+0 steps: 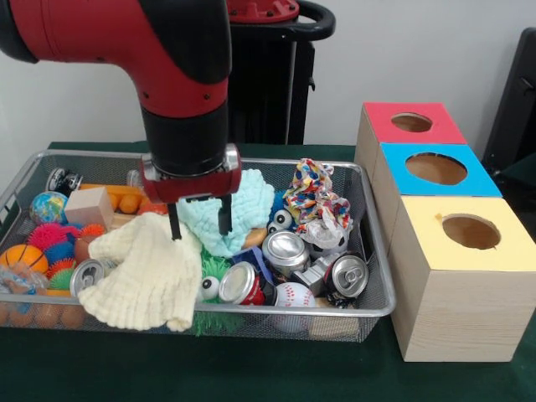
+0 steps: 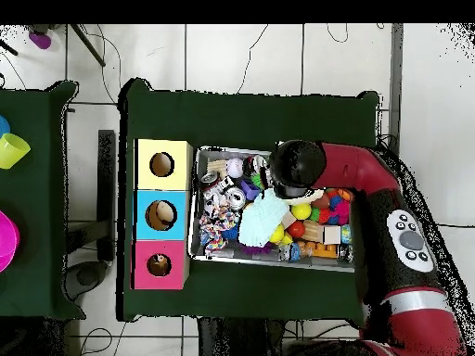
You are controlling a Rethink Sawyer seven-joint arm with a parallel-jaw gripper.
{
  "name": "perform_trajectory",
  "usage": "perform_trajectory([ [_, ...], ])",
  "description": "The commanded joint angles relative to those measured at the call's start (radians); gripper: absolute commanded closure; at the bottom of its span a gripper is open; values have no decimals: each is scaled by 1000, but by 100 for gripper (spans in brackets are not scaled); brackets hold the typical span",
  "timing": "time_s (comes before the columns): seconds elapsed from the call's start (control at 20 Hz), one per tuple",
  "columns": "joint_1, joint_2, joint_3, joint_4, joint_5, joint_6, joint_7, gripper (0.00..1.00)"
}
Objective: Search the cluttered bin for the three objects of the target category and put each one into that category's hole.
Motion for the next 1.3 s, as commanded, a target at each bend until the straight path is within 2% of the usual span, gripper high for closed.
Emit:
perform_trajectory([
  [0.05,14,82,65,-134,-54,120,-201,0],
  [0.2,12,90,65,-157,-51,137,-221,0],
  [0.9,-50,124,86,-167,-70,102,-311,0],
  [1.3,-132,160,127,-120,-117,-3,-378,0],
])
